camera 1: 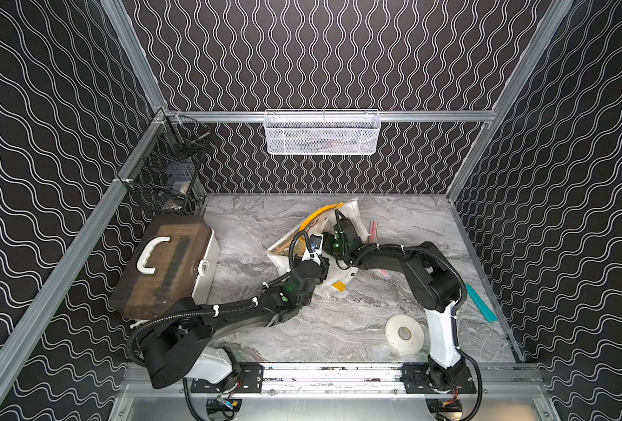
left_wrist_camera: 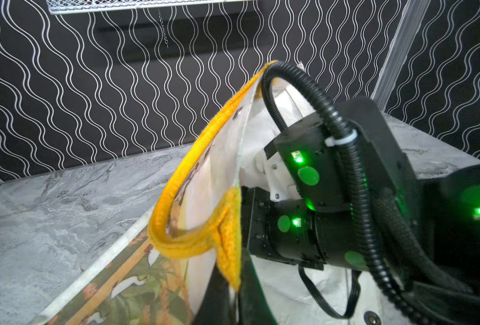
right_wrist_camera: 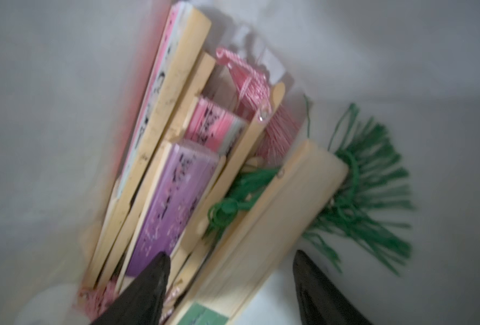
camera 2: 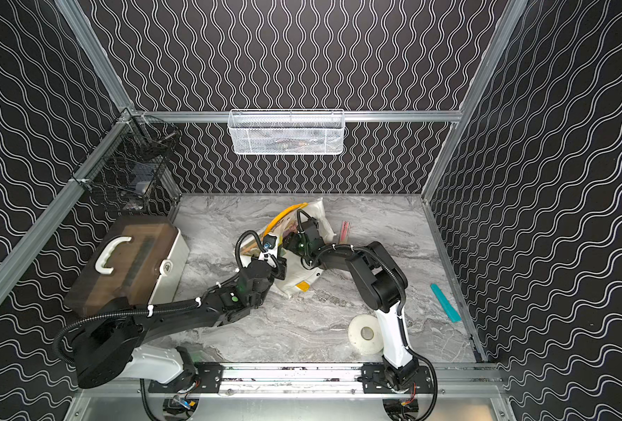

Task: Take out the folding fans from the tote bags
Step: Pick up the folding fan from the canvas bag.

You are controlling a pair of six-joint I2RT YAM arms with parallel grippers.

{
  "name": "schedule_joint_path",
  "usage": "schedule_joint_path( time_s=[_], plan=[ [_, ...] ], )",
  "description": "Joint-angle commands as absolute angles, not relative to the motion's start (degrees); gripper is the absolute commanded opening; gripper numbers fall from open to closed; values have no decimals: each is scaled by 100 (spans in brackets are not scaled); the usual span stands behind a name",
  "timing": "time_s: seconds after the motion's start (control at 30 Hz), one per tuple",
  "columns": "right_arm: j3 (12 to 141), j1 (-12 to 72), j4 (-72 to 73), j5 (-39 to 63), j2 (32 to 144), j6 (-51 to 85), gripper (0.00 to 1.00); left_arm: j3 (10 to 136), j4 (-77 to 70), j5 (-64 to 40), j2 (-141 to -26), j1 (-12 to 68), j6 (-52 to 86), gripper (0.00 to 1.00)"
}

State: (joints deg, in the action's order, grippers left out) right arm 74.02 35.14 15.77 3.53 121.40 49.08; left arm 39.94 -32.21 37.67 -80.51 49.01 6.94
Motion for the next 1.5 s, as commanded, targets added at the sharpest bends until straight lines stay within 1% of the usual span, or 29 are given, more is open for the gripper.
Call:
schedule_joint_path(
  time_s=[0.0, 0.17, 0.3, 0.37, 0.5, 0.57, 0.7, 0.8, 0.93, 1.07, 1.17, 1.23, 1.47],
  plan=[
    [7546, 3507, 1655, 304, 12271, 5057, 72, 4076, -3357, 3623, -8064, 4904, 790, 0],
    [7585, 3507, 1545, 206, 12451, 5377, 66, 4054, -3305, 3557, -8058, 4905, 908, 0],
    [7468, 3498, 1700, 233, 12601, 5620, 70, 3957, -3406, 3517, -8069, 4913, 1008, 0],
    [7398, 3466, 2133, 480, 12717, 5664, 71, 3934, -3445, 3481, -8064, 4913, 1015, 0],
    [7420, 3411, 2790, 944, 12964, 5722, 71, 3966, -3382, 3449, -8030, 4913, 1003, 0],
    [7260, 3393, 3538, 1272, 13029, 5747, 70, 3926, -3435, 3421, -7998, 4913, 1011, 0],
    [6807, 3401, 4629, 1381, 12928, 5829, 68, 3808, -3461, 3529, -7888, 4913, 1060, 0],
    [6654, 3389, 4867, 1229, 12935, 5967, 69, 3539, -3645, 3568, -7692, 4908, 1056, 0],
    [6738, 3389, 4572, 1033, 12969, 5993, 68, 3399, -3678, 3717, -7610, 4904, 959, 0],
    [6829, 3377, 4577, 1042, 13090, 6131, 65, 3458, -3604, 3747, -7653, 4909, 948, 0],
    [6981, 3367, 4419, 1068, 13181, 6161, 60, 3472, -3619, 3756, -7689, 4904, 971, 0],
    [7014, 3358, 4508, 1131, 13223, 6178, 54, 3480, -3597, 3771, -7710, 4904, 993, 0],
    [6727, 3351, 5210, 1389, 13067, 6234, 40, 3533, -3522, 3910, -7748, 4904, 901, 0]
  ],
)
